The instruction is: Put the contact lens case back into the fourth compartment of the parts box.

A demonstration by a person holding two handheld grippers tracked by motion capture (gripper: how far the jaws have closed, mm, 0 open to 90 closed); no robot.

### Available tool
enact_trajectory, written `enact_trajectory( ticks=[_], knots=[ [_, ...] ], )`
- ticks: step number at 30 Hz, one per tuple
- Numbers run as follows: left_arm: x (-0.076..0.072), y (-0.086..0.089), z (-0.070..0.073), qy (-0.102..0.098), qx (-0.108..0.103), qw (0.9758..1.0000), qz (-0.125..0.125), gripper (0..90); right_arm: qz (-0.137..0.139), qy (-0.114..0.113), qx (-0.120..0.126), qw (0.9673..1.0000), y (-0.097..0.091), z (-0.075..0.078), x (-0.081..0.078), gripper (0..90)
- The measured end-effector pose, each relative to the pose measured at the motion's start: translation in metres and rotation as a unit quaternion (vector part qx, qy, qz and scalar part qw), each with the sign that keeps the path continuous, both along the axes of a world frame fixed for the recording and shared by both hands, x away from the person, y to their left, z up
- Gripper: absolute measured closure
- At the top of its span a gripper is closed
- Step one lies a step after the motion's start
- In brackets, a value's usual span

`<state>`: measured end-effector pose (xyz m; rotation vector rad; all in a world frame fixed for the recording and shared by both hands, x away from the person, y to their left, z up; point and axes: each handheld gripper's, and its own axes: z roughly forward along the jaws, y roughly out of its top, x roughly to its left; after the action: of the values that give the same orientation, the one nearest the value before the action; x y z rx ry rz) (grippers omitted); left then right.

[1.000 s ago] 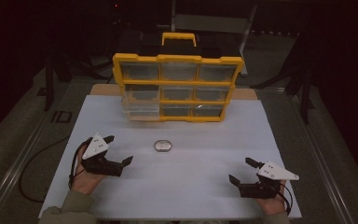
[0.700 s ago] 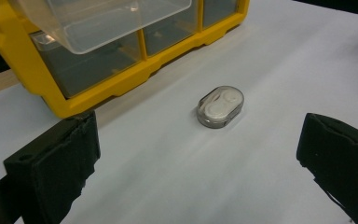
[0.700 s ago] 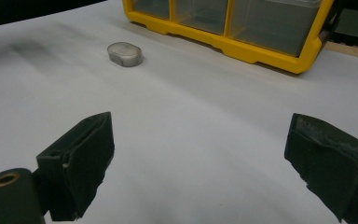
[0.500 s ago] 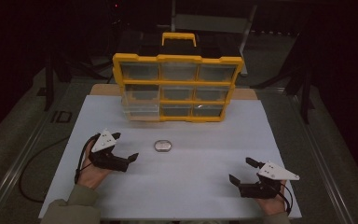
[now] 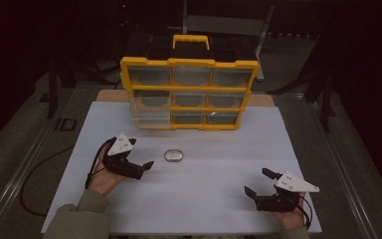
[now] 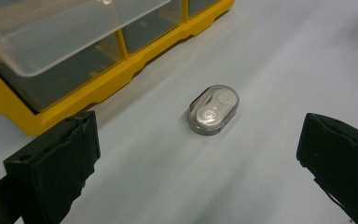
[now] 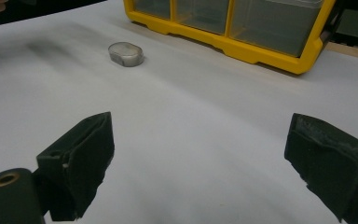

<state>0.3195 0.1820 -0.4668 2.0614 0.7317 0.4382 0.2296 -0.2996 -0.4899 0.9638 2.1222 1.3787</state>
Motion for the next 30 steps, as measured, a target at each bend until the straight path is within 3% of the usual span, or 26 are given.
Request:
enact_trajectory(
  ticks=[8,21,30],
  knots=[
    [0.008,-0.007,0.006,0.004,0.018,0.9996,-0.021,0.2,0.001,-0.002,0.002,1.0000,0.000,0.000,0.000,7.7],
    [0.019,-0.015,0.004,0.022,0.040,0.9980,-0.043,0.2,0.001,-0.002,0.000,1.0000,0.000,0.000,0.000,7.8],
    [0.026,-0.021,0.003,0.026,0.045,0.9972,-0.053,0.2,0.002,-0.002,0.002,1.0000,0.000,0.000,0.000,7.8]
  ],
)
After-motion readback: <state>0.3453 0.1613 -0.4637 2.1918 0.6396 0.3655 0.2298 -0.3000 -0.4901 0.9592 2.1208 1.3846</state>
